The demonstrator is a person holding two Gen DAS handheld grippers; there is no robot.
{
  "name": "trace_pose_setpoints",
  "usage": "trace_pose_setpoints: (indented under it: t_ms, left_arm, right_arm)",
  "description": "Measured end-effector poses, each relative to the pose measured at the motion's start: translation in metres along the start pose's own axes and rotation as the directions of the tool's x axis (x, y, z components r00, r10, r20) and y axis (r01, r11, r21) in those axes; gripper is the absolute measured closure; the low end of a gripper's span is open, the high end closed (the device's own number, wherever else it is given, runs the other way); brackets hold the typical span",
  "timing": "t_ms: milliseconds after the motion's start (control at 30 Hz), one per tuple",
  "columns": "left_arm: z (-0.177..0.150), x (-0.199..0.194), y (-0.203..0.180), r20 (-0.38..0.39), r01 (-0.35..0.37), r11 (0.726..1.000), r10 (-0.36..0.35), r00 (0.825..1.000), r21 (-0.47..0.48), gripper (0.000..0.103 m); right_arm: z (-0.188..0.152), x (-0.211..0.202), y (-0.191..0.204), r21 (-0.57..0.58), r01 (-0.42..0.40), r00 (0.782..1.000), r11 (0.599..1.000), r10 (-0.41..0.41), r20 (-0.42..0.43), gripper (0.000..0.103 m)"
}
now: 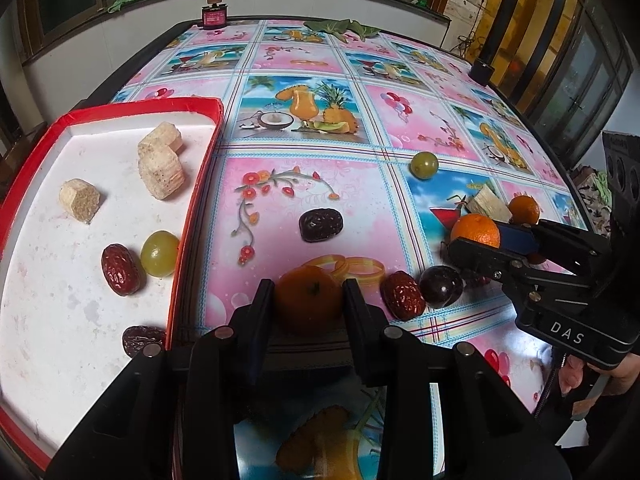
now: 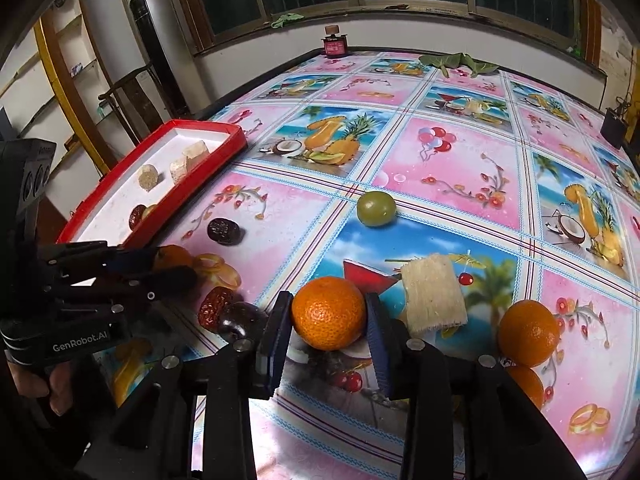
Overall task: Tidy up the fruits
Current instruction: 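Carry the left tool's orange over the tray while the right tool carries its orange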
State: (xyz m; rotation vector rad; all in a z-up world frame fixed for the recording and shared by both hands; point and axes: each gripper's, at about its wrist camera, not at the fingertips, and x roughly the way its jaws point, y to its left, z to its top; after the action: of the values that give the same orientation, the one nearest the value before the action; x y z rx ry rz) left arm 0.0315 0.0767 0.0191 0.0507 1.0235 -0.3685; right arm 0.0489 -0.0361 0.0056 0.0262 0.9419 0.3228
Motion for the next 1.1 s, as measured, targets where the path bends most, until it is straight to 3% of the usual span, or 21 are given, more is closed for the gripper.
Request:
trace_pose_setpoints:
  t_ms: [600,1100]
  left_arm:
    - [-0.002,-0.034,0.009,0.052,-0.047,0.999,0.047,0.998,-0.007,0.071]
    - [-0.007,-0.068,0.055,0.098,-0.076,0.993,0.086,0.991,-0.093,0.071]
  right_arm:
    - [0.006,-0.026,0.027,-0.042,-0.051,0.997,0.998,0.053,0.054,0.067]
    - [0.01,-0.034,0.046,-0.08,-0.077,0.994,0.994,0.083,0.065,0.067]
